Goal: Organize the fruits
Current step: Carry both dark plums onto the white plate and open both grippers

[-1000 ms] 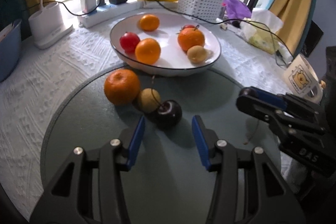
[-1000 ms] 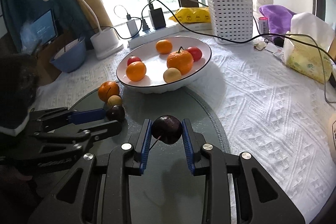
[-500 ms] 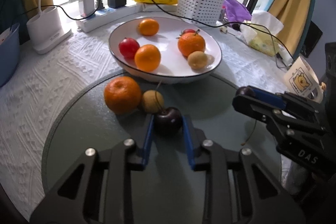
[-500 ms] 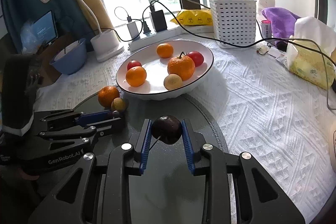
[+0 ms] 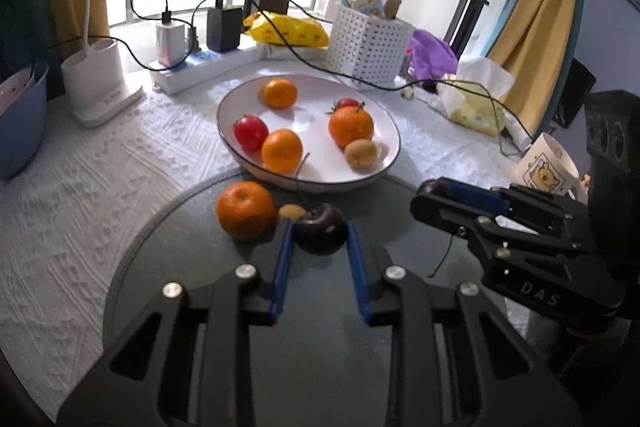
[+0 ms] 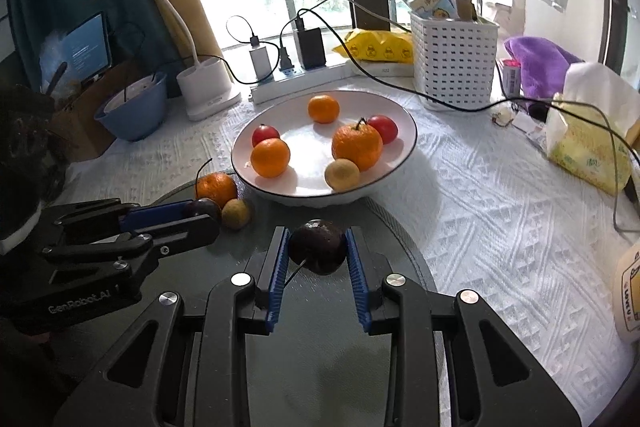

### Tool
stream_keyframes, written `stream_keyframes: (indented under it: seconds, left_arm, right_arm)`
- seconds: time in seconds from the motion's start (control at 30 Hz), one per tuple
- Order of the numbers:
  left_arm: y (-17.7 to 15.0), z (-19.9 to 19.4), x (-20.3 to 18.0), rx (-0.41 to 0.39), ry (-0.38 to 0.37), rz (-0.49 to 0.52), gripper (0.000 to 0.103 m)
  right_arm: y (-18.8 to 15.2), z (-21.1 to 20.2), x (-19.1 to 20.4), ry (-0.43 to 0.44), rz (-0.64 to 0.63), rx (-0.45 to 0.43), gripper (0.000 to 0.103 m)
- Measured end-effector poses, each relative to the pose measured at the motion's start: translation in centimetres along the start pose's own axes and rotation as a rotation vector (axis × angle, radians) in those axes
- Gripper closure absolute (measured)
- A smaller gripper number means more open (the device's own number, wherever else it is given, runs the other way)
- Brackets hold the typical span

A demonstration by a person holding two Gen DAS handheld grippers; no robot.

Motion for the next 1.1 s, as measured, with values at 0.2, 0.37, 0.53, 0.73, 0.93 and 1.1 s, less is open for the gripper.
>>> stream_keyframes:
  seconds: [0.2, 0.37, 0.53, 0.73, 0.93, 1.1]
  left_arm:
    - [1.3, -0.2, 0.5, -0.025, 0.001, 0.017, 0.075]
    - [2.8, 0.1, 1.0, -0.043, 0.001, 0.035, 0.075]
    - [4.3, 0.6, 1.1, -0.060, -0.005, 0.055, 0.075]
    - [6.2, 2.0, 1.5, -0.070, -0.012, 0.075, 0.075]
    - [7.9, 4.2, 2.6, -0.057, 0.004, 0.097, 0.075]
    - [9.0, 6.0, 3.2, -0.046, 0.011, 0.119, 0.075]
  right_arm:
    - [1.1, 0.3, 0.0, -0.011, -0.014, -0.008, 0.072]
    - [2.1, 0.9, -0.4, -0.020, -0.022, -0.012, 0.072]
    - [3.1, 1.8, -0.7, -0.023, -0.026, -0.013, 0.072]
    - [4.8, 3.0, -1.0, -0.027, -0.047, -0.020, 0.072]
    - [6.8, 4.9, -1.3, -0.028, -0.059, -0.028, 0.072]
    - [8.2, 7.0, -1.6, -0.034, -0.058, -0.031, 0.072]
Point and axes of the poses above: each gripper's, at about its wrist camera, not at the fingertips, and z roughly the way its jaws point, x to its left, y to its top, the point moved 9 cm from there along z, roughly the way its jaws point, and after that the axes turned 1 degree about y, right-handed, at the moved point
